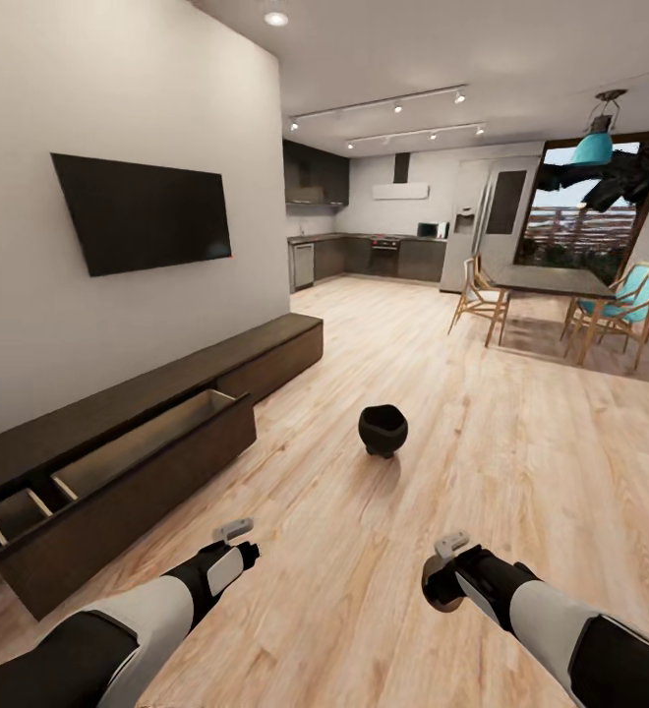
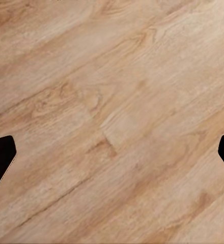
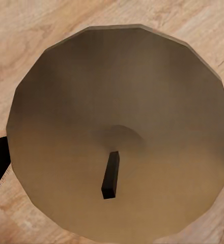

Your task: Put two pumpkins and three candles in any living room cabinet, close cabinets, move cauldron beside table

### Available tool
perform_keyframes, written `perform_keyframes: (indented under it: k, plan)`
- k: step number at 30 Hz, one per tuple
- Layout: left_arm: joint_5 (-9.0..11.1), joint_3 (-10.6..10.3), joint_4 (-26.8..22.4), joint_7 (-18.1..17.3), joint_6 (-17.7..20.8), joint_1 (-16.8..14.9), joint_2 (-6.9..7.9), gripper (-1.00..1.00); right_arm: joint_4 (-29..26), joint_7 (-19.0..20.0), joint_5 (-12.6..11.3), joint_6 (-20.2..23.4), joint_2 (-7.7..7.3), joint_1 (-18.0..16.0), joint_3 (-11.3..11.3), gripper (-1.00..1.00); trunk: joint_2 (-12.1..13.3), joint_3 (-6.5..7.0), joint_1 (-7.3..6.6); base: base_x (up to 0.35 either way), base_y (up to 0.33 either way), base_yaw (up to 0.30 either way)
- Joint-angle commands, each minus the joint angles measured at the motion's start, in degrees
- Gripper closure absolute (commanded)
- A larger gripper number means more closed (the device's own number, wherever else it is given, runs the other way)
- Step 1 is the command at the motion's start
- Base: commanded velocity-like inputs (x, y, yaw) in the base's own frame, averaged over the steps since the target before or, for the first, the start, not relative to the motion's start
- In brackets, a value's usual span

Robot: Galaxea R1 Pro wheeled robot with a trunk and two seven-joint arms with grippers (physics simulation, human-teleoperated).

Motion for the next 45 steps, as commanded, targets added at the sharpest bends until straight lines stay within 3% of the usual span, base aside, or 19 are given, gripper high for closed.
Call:
perform_keyframes:
  k: [1,45]
  plan:
    - [0.28,-0.48,-0.11,0.34,0.33,-0.02,0.0,-1.0,-0.17,0.09,-0.15,0.31,-0.08,-0.02,0.26,1.0,-0.03,-0.02,-0.01,0.0,0.0,0.263]
    - [0.28,-0.48,-0.12,0.25,0.47,-0.02,-0.01,-1.0,-0.17,0.14,-0.14,0.31,-0.02,-0.02,0.26,1.0,-0.03,1.56,-0.01,0.025,-0.02,0.261]
